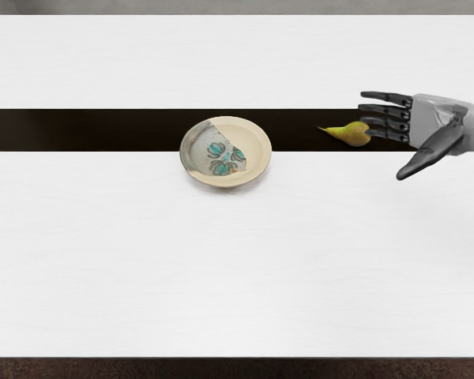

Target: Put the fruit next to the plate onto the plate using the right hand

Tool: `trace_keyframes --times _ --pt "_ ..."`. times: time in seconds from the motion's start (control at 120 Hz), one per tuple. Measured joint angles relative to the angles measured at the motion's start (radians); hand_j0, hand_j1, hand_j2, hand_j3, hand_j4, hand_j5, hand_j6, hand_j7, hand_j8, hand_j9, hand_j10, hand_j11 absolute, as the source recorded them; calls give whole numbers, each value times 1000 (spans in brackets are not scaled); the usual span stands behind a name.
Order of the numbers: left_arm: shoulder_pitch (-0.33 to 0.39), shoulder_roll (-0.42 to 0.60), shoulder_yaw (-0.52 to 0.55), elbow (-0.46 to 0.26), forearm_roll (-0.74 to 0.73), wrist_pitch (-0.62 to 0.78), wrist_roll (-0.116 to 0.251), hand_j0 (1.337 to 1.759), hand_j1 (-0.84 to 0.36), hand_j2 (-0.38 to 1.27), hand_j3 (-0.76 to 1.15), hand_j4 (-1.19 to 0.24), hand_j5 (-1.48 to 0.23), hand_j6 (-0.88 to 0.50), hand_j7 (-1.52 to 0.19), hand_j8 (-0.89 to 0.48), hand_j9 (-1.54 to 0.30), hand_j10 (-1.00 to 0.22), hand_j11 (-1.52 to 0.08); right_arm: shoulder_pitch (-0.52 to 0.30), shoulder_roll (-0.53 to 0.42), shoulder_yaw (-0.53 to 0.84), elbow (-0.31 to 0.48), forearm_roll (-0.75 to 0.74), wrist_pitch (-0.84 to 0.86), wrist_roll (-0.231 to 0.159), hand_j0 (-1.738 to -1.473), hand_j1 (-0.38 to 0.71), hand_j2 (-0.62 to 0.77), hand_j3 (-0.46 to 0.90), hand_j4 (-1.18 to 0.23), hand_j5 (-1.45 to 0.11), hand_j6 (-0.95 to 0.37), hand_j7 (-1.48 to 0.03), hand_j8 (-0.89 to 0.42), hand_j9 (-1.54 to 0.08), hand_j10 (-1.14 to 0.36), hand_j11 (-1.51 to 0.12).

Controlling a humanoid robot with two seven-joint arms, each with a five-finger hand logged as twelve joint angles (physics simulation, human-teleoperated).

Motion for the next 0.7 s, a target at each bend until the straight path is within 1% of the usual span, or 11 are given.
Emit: trace_keyframes --times 0.033,0.083,0.117,0.158,0.192,0.267,0.408,0.475,0.533,0.617,0.7 --pt "0 0 0 0 0 0 0 1658 344 1 0 -4 -5 -4 -5 -4 -5 -4 -5 8 10 0 6 -13 0 -4 -1658 -332 -2 0 -15 -20 -15 -20 -15 -20 -15 -20" --pt "0 0 0 0 0 0 0 1658 344 1 0 -4 -5 -4 -5 -4 -5 -4 -5 18 31 10 11 -31 0 -39 -1658 -331 -2 0 -16 -20 -16 -21 -16 -20 -16 -20" --pt "0 0 0 0 0 0 0 1658 344 1 0 -4 -5 -4 -5 -4 -5 -4 -5 25 47 22 13 -43 0 -81 -1658 -331 -2 0 -16 -21 -16 -21 -16 -21 -16 -21" --pt "0 0 0 0 0 0 0 1658 344 1 0 -4 -5 -4 -5 -4 -5 -4 -5 41 66 35 15 -76 0 -156 -1658 -331 -2 0 -16 -21 -16 -21 -16 -21 -16 -21" --pt "0 0 0 0 0 0 0 1658 344 1 0 -4 -5 -4 -5 -4 -5 -4 -5 59 80 46 16 -128 0 -205 -1658 -331 -2 0 -17 -21 -17 -21 -17 -21 -16 -21" --pt "0 0 0 0 0 0 0 1658 344 1 0 -4 -5 -4 -5 -4 -5 -4 -5 114 120 67 19 -314 0 -271 -1658 -330 -2 0 -17 -22 -18 -22 -17 -22 -17 -22" --pt "0 0 0 0 0 0 0 1658 344 1 0 -4 -5 -4 -5 -4 -5 -4 -5 181 178 76 92 -620 -35 -329 -1658 -329 -3 0 -19 -23 -20 -23 -19 -23 -19 -23" --pt "0 0 0 0 0 0 0 1658 344 1 0 -4 -5 -4 -5 -4 -5 -4 -5 188 204 66 137 -762 -119 -373 -1658 -330 -3 0 -19 -22 -19 -22 -19 -22 -18 -22" --pt "0 0 0 0 0 0 0 1658 344 1 0 -4 -5 -4 -5 -4 -5 -4 -5 191 226 47 160 -839 -185 -402 -1658 -332 -2 0 -17 -20 -18 -20 -18 -20 -17 -20" --pt "0 0 0 0 0 0 0 1658 344 1 0 -4 -5 -4 -5 -4 -5 -4 -5 194 254 13 175 -915 -288 -424 -1658 -331 -2 0 -18 -21 -19 -20 -18 -21 -17 -20" --pt "0 0 0 0 0 0 0 1658 344 1 0 -4 -5 -4 -5 -4 -5 -4 -5 203 308 -35 143 -1004 -368 -434 -1658 -325 -3 0 -24 -28 -25 -27 -24 -28 -23 -28"
